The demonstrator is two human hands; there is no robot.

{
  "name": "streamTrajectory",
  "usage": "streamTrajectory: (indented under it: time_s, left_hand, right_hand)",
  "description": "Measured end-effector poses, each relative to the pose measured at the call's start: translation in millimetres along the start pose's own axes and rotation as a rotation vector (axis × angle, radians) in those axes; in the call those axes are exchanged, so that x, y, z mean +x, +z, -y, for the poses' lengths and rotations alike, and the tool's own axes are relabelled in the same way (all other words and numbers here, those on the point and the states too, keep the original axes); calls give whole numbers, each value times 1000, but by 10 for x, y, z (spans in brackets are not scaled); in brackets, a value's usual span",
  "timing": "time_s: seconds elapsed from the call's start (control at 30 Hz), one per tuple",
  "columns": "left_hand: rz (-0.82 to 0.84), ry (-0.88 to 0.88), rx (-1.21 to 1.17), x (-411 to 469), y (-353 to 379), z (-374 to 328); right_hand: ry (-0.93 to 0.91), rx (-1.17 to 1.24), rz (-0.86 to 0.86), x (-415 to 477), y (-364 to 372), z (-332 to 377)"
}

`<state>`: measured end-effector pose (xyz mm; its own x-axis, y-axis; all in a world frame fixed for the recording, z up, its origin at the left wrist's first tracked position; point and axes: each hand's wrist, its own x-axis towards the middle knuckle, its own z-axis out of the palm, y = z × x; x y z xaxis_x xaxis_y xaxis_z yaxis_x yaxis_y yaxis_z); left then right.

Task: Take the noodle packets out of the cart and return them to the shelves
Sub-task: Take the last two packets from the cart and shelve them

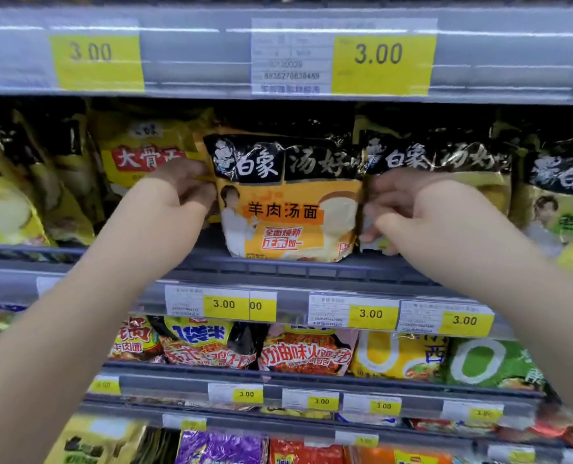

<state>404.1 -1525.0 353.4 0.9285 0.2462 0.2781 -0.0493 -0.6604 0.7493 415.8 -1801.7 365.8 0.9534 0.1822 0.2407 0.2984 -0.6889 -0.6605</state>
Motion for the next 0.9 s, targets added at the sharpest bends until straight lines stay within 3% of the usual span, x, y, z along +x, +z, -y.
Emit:
streamTrajectory:
  time_s: [0.13,0.53,0.73,0.9]
  left_hand:
    - [9,24,-24,27,30,21]
    - [-40,46,-13,47,98,36]
    - [-109,112,75,102,147,82]
    - [-154,142,115,80,180,45]
  right_hand:
    - [15,-21,55,46,82,-1]
    - [36,-17,-17,-48,126,35]
    - [-14,-125,-201,-46,145,-46]
    - [-5,-158,-239,23,204,-91]
